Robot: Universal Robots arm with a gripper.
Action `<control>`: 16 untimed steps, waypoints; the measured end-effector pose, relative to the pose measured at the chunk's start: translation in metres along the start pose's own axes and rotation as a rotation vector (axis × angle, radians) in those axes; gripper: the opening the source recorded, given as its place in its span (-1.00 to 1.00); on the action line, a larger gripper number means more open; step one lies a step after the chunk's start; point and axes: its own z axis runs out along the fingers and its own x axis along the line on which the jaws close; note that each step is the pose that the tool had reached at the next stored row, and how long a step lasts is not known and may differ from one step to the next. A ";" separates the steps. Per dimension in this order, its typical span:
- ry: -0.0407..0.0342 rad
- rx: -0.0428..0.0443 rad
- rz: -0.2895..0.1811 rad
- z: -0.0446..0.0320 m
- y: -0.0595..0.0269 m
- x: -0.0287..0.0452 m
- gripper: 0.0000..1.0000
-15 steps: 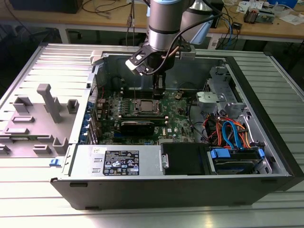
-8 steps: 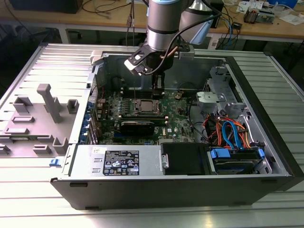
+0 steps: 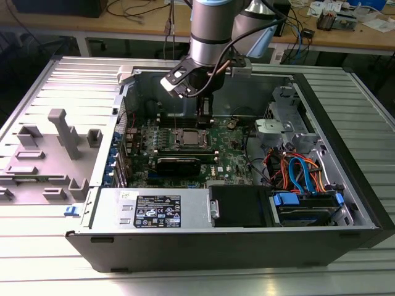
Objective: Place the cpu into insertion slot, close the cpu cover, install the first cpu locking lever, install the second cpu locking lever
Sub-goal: 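Close the cpu cover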
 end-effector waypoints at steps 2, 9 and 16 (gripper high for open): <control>0.0000 0.0000 0.000 0.0000 -0.0008 0.0000 -0.79; 0.0000 0.0000 0.000 0.0012 -0.0064 0.0000 -0.79; 0.0001 -0.0001 0.000 0.0017 -0.0100 0.0001 -0.79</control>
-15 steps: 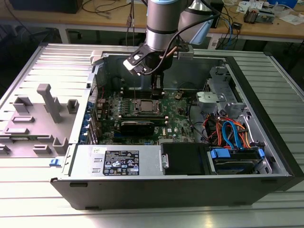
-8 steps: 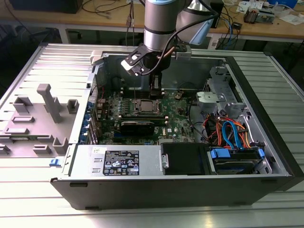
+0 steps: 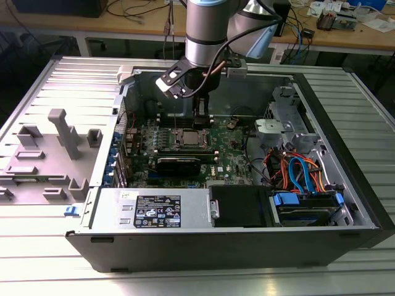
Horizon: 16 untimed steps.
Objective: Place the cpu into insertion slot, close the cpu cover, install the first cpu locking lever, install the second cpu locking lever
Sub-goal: 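Close the cpu cover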
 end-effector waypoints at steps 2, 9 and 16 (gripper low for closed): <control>0.0000 0.0000 0.000 0.0001 -0.0015 0.0000 -0.79; 0.0000 0.0000 0.000 0.0008 -0.0062 -0.0001 -0.79; 0.0000 -0.0001 -0.001 0.0044 -0.0086 -0.0027 -0.79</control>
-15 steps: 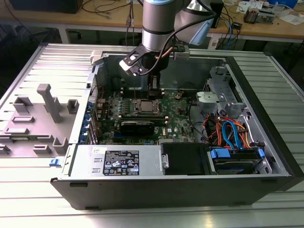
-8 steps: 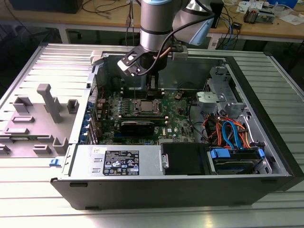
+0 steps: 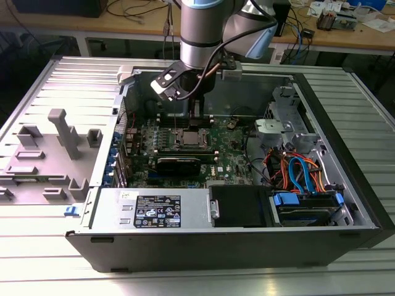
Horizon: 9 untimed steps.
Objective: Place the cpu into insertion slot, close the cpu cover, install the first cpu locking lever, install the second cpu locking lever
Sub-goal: 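Close the cpu cover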
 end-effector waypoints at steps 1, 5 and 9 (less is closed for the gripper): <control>0.0000 0.0000 0.000 0.0006 -0.0002 -0.0003 -0.79; -0.0001 0.0001 0.000 0.0007 -0.0003 -0.0004 -0.79; 0.0001 0.0000 0.000 0.0011 -0.0006 -0.0005 -0.79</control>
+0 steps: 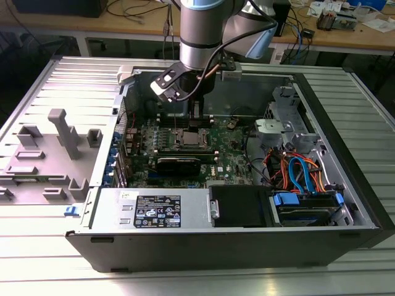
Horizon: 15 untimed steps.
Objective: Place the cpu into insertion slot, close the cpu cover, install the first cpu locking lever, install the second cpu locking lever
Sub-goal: 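Close the cpu cover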
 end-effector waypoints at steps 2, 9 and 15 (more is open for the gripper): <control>-0.0001 0.0000 0.000 0.0002 -0.0002 -0.0004 -0.79; -0.0002 0.0001 0.000 0.0012 -0.0010 -0.0011 -0.79; -0.0002 0.0001 0.000 0.0034 -0.0033 -0.0016 -0.79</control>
